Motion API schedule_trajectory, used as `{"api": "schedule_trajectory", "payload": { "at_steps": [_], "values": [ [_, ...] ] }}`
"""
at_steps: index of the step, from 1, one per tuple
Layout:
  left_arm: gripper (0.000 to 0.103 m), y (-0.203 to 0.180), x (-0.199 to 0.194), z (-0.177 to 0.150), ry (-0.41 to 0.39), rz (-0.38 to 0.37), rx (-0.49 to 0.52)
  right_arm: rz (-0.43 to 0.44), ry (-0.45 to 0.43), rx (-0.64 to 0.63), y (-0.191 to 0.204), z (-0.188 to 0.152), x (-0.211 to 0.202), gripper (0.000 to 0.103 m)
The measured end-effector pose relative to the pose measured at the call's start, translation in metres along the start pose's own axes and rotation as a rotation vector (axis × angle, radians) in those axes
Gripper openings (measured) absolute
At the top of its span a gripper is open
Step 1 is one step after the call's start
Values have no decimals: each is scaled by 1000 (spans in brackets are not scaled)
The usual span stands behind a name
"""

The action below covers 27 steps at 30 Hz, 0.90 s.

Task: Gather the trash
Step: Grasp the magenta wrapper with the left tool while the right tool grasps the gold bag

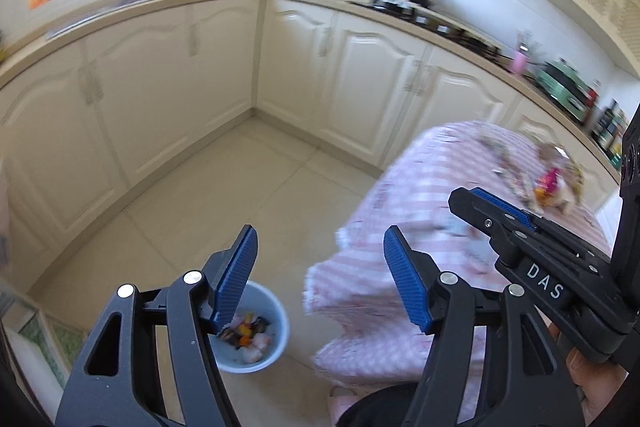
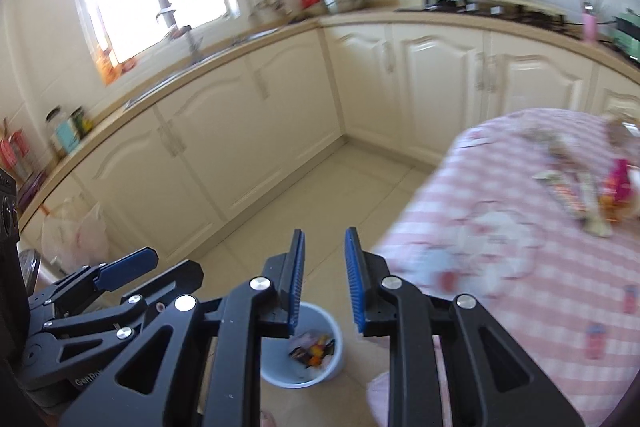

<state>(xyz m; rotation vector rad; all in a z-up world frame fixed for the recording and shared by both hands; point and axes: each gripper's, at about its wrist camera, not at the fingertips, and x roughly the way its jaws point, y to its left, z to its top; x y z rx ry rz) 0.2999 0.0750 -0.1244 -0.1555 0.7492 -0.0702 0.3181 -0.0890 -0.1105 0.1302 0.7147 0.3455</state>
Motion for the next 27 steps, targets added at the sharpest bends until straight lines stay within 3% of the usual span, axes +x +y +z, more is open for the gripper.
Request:
{"api": "schedule_trajectory", "payload": {
  "at_steps": [8, 15, 20, 27],
  "values": [
    [63, -111, 15, 3, 19, -125, 151, -168, -89, 128, -122, -8, -71, 24],
    [64, -198, 39, 5, 27, -223, 263, -299, -146, 245, -215, -20, -109, 35],
    [64, -247, 66, 13, 36, -257, 313, -362, -178, 307, -259, -21, -120, 49],
    [64, -280, 103, 21, 40, -273, 342, -393, -173, 315, -290, -10, -109, 56]
  ]
}}
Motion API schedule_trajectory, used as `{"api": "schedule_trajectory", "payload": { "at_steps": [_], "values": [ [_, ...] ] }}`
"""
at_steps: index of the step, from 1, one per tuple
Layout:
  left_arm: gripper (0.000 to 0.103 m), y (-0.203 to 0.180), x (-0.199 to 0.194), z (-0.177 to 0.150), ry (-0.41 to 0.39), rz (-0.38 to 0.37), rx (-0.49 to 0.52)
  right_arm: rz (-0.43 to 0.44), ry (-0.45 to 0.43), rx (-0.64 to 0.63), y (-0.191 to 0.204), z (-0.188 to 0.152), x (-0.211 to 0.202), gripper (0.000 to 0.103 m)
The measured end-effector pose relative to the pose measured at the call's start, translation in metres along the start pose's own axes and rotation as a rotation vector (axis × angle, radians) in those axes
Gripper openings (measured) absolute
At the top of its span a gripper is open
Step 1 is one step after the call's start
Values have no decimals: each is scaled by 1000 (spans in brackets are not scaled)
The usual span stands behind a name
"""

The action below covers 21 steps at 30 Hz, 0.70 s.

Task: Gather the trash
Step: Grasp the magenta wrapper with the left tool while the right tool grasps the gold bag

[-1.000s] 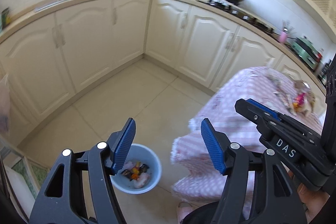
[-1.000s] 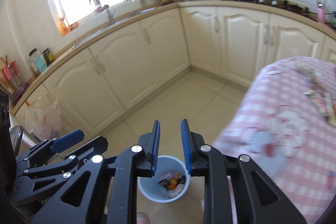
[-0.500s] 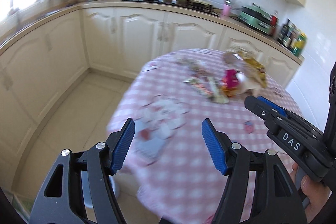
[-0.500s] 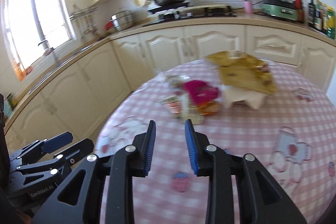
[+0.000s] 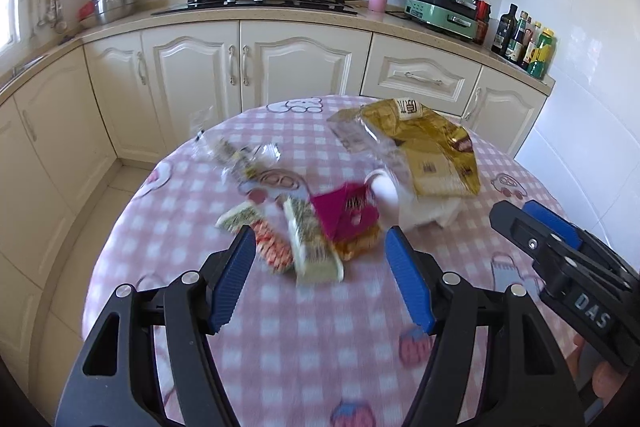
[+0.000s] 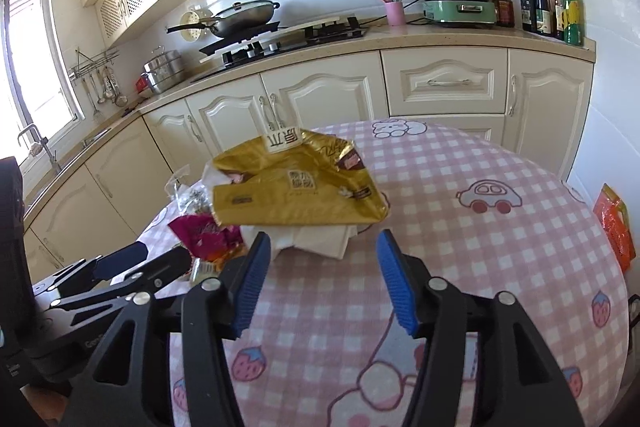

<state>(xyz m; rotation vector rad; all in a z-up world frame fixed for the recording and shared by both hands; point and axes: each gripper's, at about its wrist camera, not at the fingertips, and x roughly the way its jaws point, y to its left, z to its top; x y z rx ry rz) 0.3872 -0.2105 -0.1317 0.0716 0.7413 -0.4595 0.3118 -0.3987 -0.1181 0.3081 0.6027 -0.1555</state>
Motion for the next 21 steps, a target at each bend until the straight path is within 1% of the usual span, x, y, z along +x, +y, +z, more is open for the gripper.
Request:
{"api": "schedule_trajectory", "payload": {
  "at_steps": [1, 2, 4, 5, 6, 7, 9, 11, 13, 17, 19, 21],
  "values": [
    [64, -1, 4, 3, -4, -1, 2, 2, 1, -2, -1, 2, 3, 56],
    [62, -2, 8, 5, -10, -1, 3, 1, 0, -3, -1, 4, 6, 56],
    [51, -6, 16, 10, -11, -9, 13, 3, 2, -7, -1, 7, 11, 57],
    [43, -7, 19, 11, -10, -15, 15, 6, 4, -8, 0, 9, 13, 57],
    [28, -9, 22, 13, -4, -31, 16, 10, 4, -10, 0, 10, 15, 57],
    [22, -10, 23, 15, -2, -59, 17, 13, 5, -15, 2, 11, 16, 57],
    [10, -10, 19, 15, -22, -66, 16, 21, 4, -28, 5, 12, 17, 57],
    [8, -7, 12, 14, -40, -83, -1, 27, -3, -44, 10, 14, 15, 58],
    [8, 0, 2, 14, -60, -98, -30, 28, -12, -68, 17, 14, 11, 62],
    [8, 18, -23, 14, -125, -71, -83, 30, -29, -123, 34, 18, 9, 65],
    [8, 29, -33, 15, -158, -29, -109, 38, -33, -156, 47, 22, 10, 66],
    [8, 38, -37, 17, -168, -5, -124, 38, -35, -201, 64, 25, 14, 67]
  ]
}}
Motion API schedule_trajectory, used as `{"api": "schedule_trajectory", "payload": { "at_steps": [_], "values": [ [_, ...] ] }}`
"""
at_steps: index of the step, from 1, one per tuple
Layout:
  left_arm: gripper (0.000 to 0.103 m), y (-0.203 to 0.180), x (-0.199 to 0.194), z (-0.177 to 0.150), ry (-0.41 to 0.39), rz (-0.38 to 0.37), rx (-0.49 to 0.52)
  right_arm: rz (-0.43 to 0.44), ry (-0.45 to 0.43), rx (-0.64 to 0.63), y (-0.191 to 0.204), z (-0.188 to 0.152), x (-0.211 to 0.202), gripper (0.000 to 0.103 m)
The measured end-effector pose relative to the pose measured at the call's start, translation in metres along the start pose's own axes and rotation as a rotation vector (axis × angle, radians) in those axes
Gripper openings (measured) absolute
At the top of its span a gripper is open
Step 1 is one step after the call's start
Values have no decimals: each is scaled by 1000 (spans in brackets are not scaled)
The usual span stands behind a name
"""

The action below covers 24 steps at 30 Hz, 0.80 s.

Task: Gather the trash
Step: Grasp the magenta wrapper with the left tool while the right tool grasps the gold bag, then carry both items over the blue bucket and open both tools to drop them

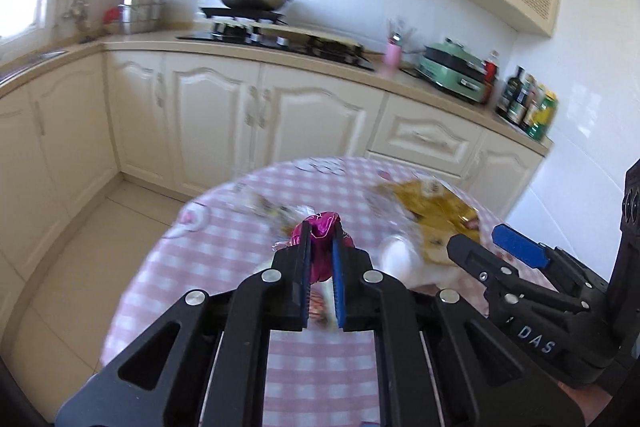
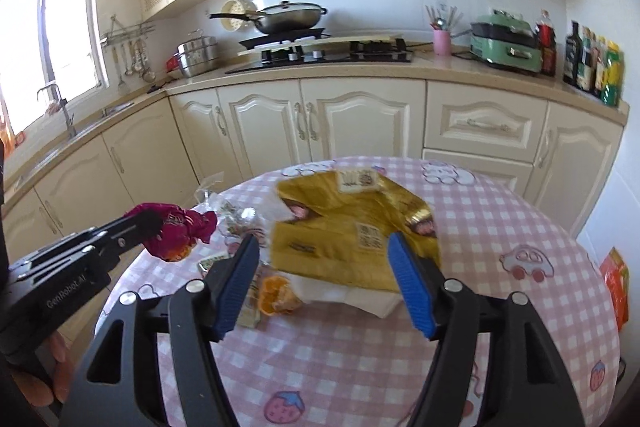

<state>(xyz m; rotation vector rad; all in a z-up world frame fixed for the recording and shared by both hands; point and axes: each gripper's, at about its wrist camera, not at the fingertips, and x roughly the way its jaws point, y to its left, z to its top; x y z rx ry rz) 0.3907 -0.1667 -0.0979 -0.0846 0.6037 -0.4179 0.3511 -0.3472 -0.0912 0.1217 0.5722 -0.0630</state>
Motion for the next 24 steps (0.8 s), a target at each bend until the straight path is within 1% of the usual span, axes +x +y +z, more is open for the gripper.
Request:
{"api": "schedule_trajectory", "payload": {
  "at_steps": [3, 5, 7, 8, 9, 10, 11, 13, 14, 15, 17, 19, 21, 22, 24],
  "values": [
    [8, 12, -2, 4, -6, 27, -21, -23, 7, -84, 27, 7, 12, 67],
    [8, 20, -3, 4, 1, 29, -34, -92, 5, -154, 43, 10, 22, 67],
    [8, 25, -4, 3, 10, 28, -37, -172, 41, -224, 55, 10, 41, 64],
    [8, 26, -5, 2, 11, 27, -38, -197, 51, -237, 57, 8, 45, 54],
    [8, 28, -7, 2, 12, 22, -38, -215, 81, -250, 58, 7, 53, 23],
    [8, 30, -10, 2, 13, 16, -39, -217, 101, -254, 57, 5, 55, 17],
    [8, 32, -12, 2, 11, 12, -39, -228, 99, -258, 57, 3, 55, 16],
    [8, 36, -20, 1, 6, 3, -37, -240, 67, -262, 57, 2, 46, 9],
    [8, 37, -23, 1, 3, -1, -40, -245, 47, -262, 56, 2, 41, 8],
    [8, 39, -29, 1, -3, -9, -44, -266, 9, -265, 59, 4, 31, 7],
    [8, 44, -41, 2, -19, -15, -54, -267, -43, -257, 63, 10, 13, 7],
    [8, 48, -52, 3, -35, -15, -59, -265, -103, -268, 76, 15, -11, 7],
    [8, 54, -68, 3, -57, -10, -66, -244, -141, -284, 92, 21, -31, 7],
    [8, 59, -77, 3, -70, -4, -69, -221, -165, -289, 103, 23, -42, 7],
    [8, 68, -93, 1, -88, 10, -78, -178, -185, -308, 124, 23, -58, 6]
  ]
}}
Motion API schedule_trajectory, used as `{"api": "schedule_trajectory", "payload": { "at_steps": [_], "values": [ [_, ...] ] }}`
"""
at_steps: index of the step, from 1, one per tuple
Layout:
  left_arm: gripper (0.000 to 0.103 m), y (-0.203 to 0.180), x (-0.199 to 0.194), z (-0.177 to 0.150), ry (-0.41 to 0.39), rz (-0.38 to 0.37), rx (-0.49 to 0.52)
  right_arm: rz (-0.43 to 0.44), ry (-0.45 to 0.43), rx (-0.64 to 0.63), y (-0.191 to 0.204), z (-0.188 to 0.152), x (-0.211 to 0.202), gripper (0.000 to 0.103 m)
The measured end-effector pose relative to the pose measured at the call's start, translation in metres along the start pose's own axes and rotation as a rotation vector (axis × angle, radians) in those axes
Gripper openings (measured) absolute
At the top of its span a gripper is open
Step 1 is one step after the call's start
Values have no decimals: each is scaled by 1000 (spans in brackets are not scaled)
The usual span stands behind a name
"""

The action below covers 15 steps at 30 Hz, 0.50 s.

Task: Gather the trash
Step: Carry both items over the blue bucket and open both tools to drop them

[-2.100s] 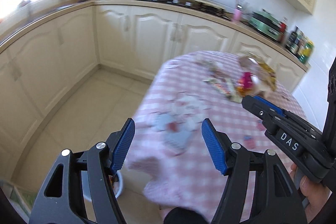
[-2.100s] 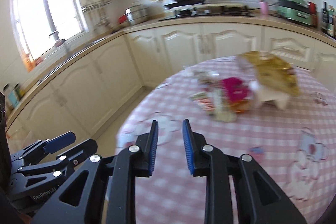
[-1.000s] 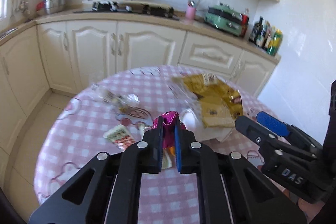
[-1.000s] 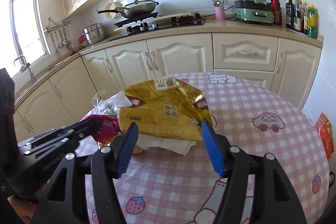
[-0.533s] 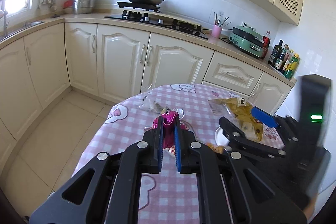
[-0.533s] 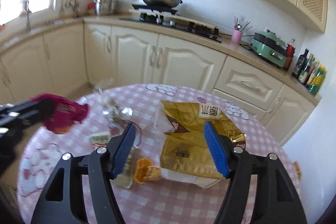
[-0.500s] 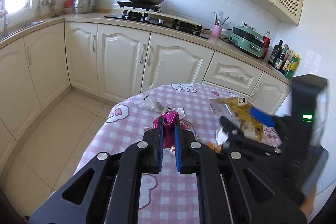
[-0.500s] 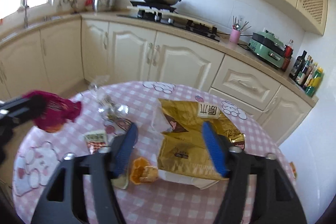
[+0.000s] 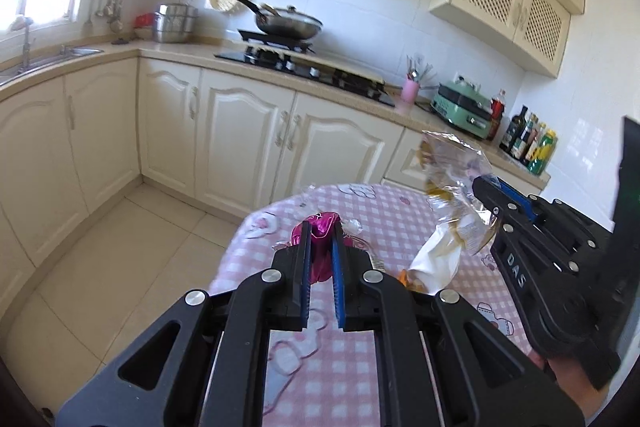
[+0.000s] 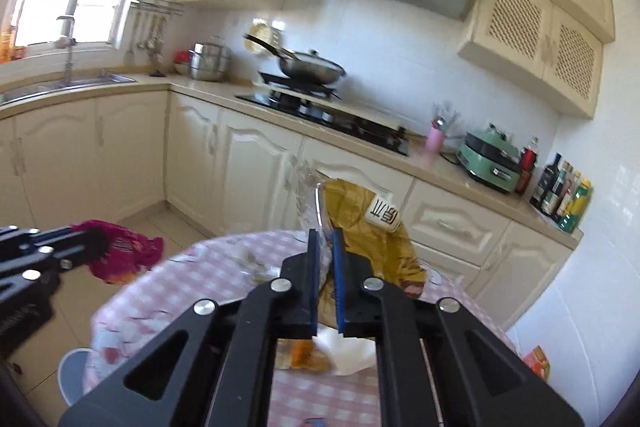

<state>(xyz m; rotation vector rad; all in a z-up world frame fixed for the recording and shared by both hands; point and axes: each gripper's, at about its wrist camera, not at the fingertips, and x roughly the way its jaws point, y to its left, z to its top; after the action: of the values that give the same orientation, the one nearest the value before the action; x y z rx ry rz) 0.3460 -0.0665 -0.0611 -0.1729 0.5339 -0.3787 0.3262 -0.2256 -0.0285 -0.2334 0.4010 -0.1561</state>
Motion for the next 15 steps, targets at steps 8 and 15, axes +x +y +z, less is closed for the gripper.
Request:
{"api": "schedule_trajectory", "payload": {
  "at_steps": [8, 15],
  "values": [
    [8, 65, -64, -13, -30, 119, -60, 237, -42, -47, 98, 15, -52, 6],
    [8, 136, -106, -38, -9, 236, -142, 473, 26, -36, 181, 15, -69, 6]
  ]
}}
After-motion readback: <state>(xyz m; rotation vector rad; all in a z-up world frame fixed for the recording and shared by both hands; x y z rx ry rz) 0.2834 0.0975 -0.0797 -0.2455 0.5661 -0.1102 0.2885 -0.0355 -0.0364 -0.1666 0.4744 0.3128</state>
